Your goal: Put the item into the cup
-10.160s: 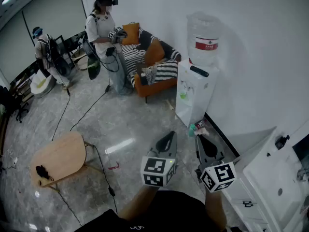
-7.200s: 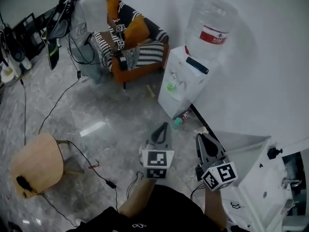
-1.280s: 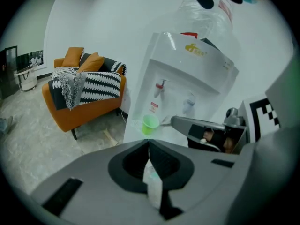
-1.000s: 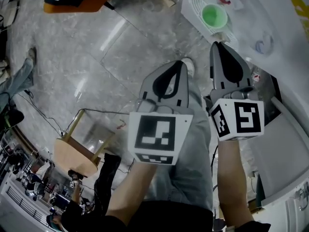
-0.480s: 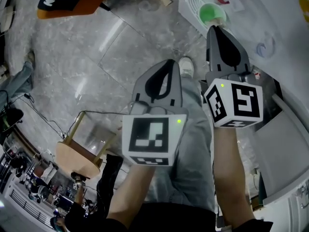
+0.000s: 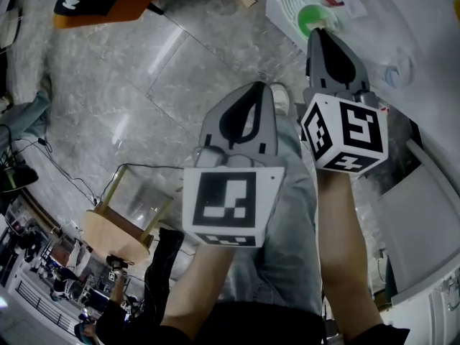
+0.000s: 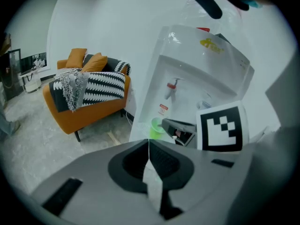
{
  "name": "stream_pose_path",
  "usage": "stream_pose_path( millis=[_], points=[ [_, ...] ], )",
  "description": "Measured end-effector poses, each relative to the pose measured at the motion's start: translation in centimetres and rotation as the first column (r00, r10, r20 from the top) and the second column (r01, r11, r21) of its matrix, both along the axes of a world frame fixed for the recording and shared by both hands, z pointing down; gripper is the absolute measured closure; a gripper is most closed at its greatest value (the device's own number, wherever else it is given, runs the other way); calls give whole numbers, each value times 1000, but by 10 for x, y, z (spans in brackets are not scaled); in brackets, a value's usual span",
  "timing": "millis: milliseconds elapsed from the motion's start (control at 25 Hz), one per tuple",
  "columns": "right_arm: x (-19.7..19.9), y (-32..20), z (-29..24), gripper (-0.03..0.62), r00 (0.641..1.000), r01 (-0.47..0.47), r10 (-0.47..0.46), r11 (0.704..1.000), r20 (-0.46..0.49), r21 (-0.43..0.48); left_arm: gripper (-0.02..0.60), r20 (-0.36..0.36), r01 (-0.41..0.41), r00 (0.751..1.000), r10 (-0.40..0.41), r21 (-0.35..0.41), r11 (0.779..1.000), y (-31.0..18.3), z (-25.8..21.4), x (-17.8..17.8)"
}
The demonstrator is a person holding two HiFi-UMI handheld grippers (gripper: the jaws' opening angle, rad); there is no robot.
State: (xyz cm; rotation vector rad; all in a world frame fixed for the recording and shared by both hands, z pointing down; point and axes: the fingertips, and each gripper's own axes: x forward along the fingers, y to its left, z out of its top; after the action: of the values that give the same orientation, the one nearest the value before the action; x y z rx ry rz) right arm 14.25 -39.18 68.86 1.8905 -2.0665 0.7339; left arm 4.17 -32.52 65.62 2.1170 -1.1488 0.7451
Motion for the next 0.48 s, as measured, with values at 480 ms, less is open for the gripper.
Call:
stream_pose_path(
  millis=[480],
  points=[
    [10, -3, 9, 585, 997, -58, 58, 998, 44, 5, 568, 14, 14, 1000, -14, 0, 1000, -6, 3, -11]
  ],
)
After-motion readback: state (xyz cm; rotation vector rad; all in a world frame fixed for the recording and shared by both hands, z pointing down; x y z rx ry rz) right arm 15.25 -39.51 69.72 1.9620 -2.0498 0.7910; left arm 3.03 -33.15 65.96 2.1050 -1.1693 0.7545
